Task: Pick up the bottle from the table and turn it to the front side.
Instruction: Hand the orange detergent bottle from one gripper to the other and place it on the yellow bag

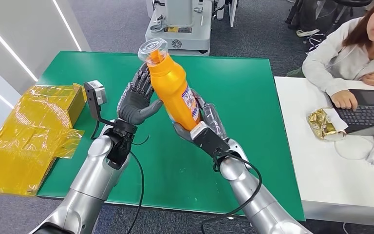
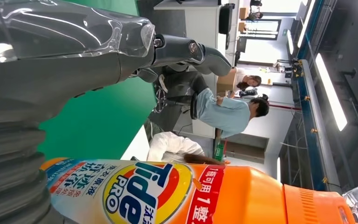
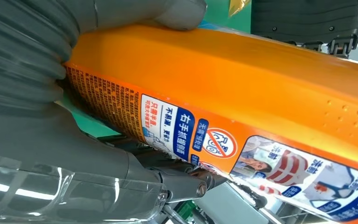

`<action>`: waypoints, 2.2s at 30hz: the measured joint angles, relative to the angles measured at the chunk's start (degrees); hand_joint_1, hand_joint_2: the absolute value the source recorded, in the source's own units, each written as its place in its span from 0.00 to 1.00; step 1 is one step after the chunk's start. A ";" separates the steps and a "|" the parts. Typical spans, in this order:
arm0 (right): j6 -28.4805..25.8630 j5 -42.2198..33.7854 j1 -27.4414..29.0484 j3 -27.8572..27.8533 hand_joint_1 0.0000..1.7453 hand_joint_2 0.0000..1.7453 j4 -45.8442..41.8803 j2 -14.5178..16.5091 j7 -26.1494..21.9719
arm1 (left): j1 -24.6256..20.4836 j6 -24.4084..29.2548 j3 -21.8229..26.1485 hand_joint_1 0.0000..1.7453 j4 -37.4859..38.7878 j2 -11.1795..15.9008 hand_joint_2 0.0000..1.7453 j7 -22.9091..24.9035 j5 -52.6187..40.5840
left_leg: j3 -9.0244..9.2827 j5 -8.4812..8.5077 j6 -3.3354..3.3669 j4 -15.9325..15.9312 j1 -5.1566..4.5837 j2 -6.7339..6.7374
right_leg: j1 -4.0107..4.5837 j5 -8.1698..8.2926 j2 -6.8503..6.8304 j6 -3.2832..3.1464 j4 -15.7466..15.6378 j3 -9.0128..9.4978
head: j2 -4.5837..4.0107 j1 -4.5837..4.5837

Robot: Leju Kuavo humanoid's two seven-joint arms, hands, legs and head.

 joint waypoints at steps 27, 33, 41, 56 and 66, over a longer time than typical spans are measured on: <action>-0.92 4.11 -2.39 1.23 1.00 1.00 9.21 0.36 -0.39 | 0.81 1.44 6.52 0.00 -2.31 3.56 1.00 0.67 -5.23 | 0.00 0.03 -0.04 0.00 0.02 0.00 | 0.01 0.01 0.01 -0.01 0.01 -0.01 | 0.00 0.00; -1.19 3.21 -2.38 1.19 1.00 1.00 10.13 -0.10 -0.87 | 1.53 0.53 8.02 0.00 -2.54 4.21 1.00 0.49 -4.18 | 0.00 0.03 -0.04 0.00 0.02 0.00 | 0.01 0.01 0.00 -0.01 0.01 -0.02 | 0.00 0.00; -2.94 2.27 -2.29 0.33 1.00 1.00 10.63 -1.22 -0.58 | 3.68 -0.61 8.07 0.00 -5.43 4.23 1.00 0.03 -3.10 | 0.00 0.02 -0.04 0.00 0.01 0.00 | 0.00 0.01 0.01 -0.01 0.00 -0.01 | 0.00 0.01; -4.83 -0.94 -1.56 -4.57 1.00 1.00 10.39 -3.86 -0.84 | 7.85 -0.89 9.06 0.00 -8.22 4.60 1.00 0.24 -3.61 | 0.00 0.02 -0.04 0.00 0.02 0.01 | 0.00 0.01 0.01 -0.01 0.00 -0.02 | 0.00 0.00; -2.04 3.30 -4.31 -1.74 1.00 1.00 11.92 -0.25 2.26 | 5.78 -2.65 7.34 0.00 -8.44 3.03 1.00 0.65 -3.59 | 0.01 0.03 -0.04 0.00 0.02 0.02 | 0.01 0.01 0.03 -0.02 0.02 -0.03 | 0.00 -0.01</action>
